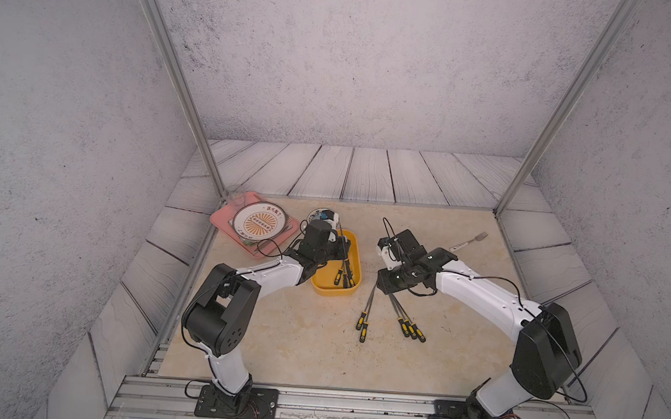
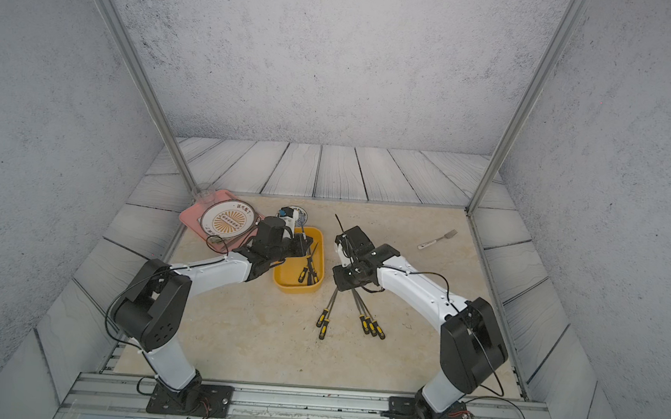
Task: Put the file tool into the storage box
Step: Place the file tool in the storage box, then pick up the file tool from the center of the board.
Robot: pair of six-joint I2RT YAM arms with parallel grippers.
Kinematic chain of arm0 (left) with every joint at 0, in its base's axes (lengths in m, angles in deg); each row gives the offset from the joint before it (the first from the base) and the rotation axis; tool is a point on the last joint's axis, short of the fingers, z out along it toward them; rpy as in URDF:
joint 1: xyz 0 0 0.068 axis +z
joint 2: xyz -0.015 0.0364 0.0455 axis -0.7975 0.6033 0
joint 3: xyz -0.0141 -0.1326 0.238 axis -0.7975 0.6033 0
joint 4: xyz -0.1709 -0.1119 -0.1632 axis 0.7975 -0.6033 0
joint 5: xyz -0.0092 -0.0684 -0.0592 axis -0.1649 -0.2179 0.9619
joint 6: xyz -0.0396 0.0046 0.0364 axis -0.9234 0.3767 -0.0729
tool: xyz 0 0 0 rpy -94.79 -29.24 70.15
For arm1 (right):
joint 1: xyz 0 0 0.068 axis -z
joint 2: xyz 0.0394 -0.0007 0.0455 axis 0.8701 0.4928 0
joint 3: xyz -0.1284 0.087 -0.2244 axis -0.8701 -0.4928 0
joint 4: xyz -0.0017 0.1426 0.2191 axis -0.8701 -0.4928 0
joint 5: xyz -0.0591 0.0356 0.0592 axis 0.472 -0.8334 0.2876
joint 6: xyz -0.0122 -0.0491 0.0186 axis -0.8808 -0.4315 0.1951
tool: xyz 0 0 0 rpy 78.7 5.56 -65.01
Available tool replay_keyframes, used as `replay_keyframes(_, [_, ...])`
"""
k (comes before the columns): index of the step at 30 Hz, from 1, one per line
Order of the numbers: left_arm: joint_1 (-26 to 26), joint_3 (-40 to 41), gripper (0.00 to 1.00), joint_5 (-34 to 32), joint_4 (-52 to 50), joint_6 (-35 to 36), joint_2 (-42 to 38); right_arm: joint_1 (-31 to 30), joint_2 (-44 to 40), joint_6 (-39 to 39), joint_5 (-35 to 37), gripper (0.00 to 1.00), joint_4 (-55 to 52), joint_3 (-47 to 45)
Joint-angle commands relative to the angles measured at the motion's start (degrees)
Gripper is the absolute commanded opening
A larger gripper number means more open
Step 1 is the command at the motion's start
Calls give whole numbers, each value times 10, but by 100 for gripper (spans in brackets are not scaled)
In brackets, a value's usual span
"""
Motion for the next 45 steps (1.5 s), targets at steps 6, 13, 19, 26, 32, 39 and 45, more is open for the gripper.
replay_keyframes(6, [-1,-39,4,-109,-135,92,39,2,2,0,-1,35,0,-11])
replay_keyframes(13, [-3,-36,35,-95,-143,87,55,1,40,-15,-76,43,-14,-8])
replay_keyframes(19, [-3,-20,41,-89,-137,71,35,0,58,-34,-93,50,-48,-21])
replay_keyframes(26, [-3,18,43,-78,-117,40,-13,-31,73,-56,-157,54,-61,-60])
replay_keyframes(32, [-3,53,43,-68,-96,23,-46,-79,103,-81,-157,54,-90,-32])
replay_keyframes(39, [-3,71,43,-60,-92,20,-68,-87,144,-56,-135,55,-107,-8])
replay_keyframes(45, [-3,81,43,-49,-105,16,-97,-91,176,-12,-124,55,-75,-13])
